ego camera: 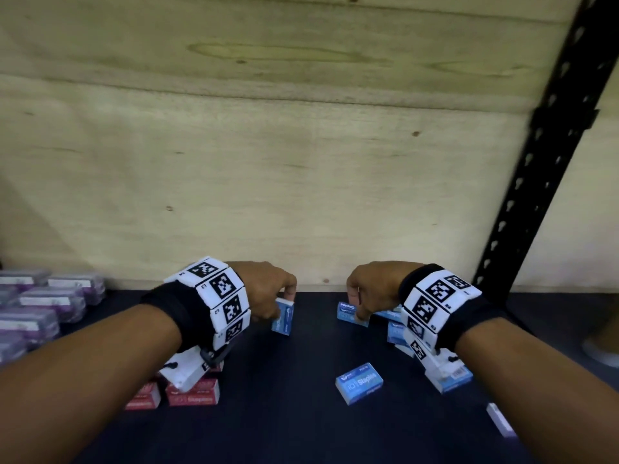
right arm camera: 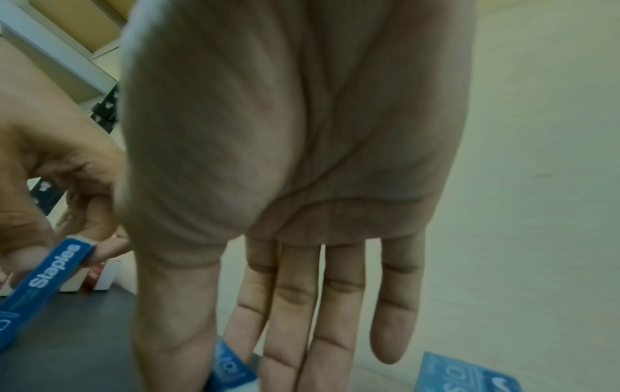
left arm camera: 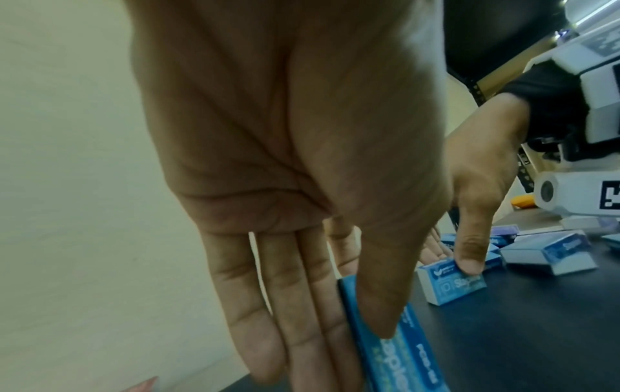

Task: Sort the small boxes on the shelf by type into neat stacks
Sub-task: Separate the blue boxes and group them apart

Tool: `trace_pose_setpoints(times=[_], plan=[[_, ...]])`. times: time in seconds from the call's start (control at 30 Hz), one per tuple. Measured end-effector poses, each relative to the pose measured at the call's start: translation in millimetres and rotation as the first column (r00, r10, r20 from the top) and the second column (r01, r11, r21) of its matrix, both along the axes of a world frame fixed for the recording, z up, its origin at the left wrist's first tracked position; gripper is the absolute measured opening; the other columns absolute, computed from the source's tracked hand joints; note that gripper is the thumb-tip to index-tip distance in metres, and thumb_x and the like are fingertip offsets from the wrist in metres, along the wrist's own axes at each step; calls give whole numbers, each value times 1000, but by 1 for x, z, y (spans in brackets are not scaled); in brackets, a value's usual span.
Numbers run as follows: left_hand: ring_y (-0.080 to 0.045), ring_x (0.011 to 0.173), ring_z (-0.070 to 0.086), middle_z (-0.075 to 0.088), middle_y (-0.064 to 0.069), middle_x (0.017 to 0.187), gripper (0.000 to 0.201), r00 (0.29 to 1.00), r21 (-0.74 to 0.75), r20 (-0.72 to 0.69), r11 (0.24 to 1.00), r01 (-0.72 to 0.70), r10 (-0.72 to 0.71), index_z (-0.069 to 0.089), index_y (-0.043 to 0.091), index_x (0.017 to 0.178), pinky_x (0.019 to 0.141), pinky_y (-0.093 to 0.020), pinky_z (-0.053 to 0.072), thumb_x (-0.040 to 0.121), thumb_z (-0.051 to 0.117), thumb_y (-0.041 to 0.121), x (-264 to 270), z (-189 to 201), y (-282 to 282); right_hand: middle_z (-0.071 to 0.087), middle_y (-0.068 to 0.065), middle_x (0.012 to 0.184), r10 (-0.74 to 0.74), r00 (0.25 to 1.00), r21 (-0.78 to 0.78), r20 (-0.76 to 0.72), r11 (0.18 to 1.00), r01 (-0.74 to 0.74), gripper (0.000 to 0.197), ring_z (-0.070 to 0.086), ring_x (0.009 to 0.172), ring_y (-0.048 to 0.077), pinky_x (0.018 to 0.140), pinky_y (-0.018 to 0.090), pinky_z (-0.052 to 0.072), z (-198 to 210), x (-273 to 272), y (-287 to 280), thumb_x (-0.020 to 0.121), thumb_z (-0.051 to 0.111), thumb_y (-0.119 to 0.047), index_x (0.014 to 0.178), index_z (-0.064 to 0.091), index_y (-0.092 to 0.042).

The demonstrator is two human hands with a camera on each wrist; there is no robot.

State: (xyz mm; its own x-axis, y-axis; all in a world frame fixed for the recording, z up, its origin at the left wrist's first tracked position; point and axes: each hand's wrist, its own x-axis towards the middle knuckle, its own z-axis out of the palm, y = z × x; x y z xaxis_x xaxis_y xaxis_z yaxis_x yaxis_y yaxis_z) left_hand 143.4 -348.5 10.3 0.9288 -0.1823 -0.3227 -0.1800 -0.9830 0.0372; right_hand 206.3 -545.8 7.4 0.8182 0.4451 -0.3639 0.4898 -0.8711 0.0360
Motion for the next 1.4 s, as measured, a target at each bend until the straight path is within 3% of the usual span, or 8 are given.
trace_pose_setpoints(times=[0.2, 0.37, 0.53, 0.73, 0.83, 0.97, 1.13, 1.4], plan=[[-15, 90, 57, 64, 3, 111, 30, 999, 77, 6, 996, 44, -44, 61, 20, 120, 72, -28, 45, 90, 66, 23, -7, -3, -1, 68, -1, 98, 6, 1000, -7, 5, 1000, -6, 25, 57, 80, 14, 62, 24, 43, -1, -2, 6, 86, 73, -28, 107, 66, -16], [-21, 120, 54, 53, 3, 136, 53, 988, 130, -14, 980, 152, -151, 51, 29, 138, 93, -34, 48, 89, 67, 15, -6, 1, -12, 69, 2, 104, 0, 1000, -19, -8, 1000, 0, 34, 57, 78, 15, 65, 26, 47, 2, -4, 8, 83, 77, -30, 112, 66, -15], [-20, 101, 60, 62, -1, 121, 34, 987, 167, 38, 975, 147, -156, 67, 23, 120, 74, -27, 45, 87, 68, 14, 4, 6, -19, 67, 1, 107, 0, 1000, -9, 0, 1000, 0, 29, 57, 78, 14, 57, 22, 43, 4, -2, 6, 89, 70, -27, 114, 64, -13], [-23, 96, 59, 62, -7, 117, 32, 997, 162, 69, 987, 18, -30, 63, 12, 121, 71, -26, 41, 89, 63, 8, 27, 0, -19, 56, 0, 110, 16, 999, 11, 37, 1000, -16, 28, 51, 82, 14, 61, 24, 37, 1, 6, 8, 97, 59, -29, 121, 53, -17], [-19, 76, 48, 52, -5, 90, 7, 997, 196, 74, 981, -14, -1, 56, 13, 97, 63, -26, 37, 92, 60, 11, 39, -7, -19, 57, -1, 108, 50, 997, 6, 57, 999, -50, 25, 50, 89, 17, 71, 28, 38, -1, 12, 11, 97, 59, -28, 119, 52, -18], [-15, 51, 37, 39, -1, 61, 27, 996, 217, 91, 976, -26, 7, 45, 13, 69, 47, -24, 28, 92, 60, 13, 51, -16, -17, 50, -9, 81, 59, 997, 31, 57, 998, -61, 20, 44, 66, 7, 56, 22, 34, -1, 18, 15, 97, 58, -26, 114, 52, -19], [-23, 87, 53, 58, -7, 100, 29, 998, 239, 61, 971, -19, 4, 58, 6, 118, 70, -28, 39, 95, 60, 24, 56, -19, -15, 50, -10, 76, 41, 997, 57, 58, 997, -44, 21, 43, 62, 5, 54, 21, 35, -5, 24, 16, 96, 60, -27, 115, 54, -19], [-21, 83, 47, 38, 5, 72, 32, 992, 207, 106, 978, 40, -63, 45, 18, 126, 68, -28, 32, 97, 56, 28, 59, -20, -23, 49, -11, 72, 51, 996, 56, 74, 997, -55, 16, 43, 63, 4, 55, 21, 33, -8, 26, 16, 96, 61, -29, 108, 53, -22]])
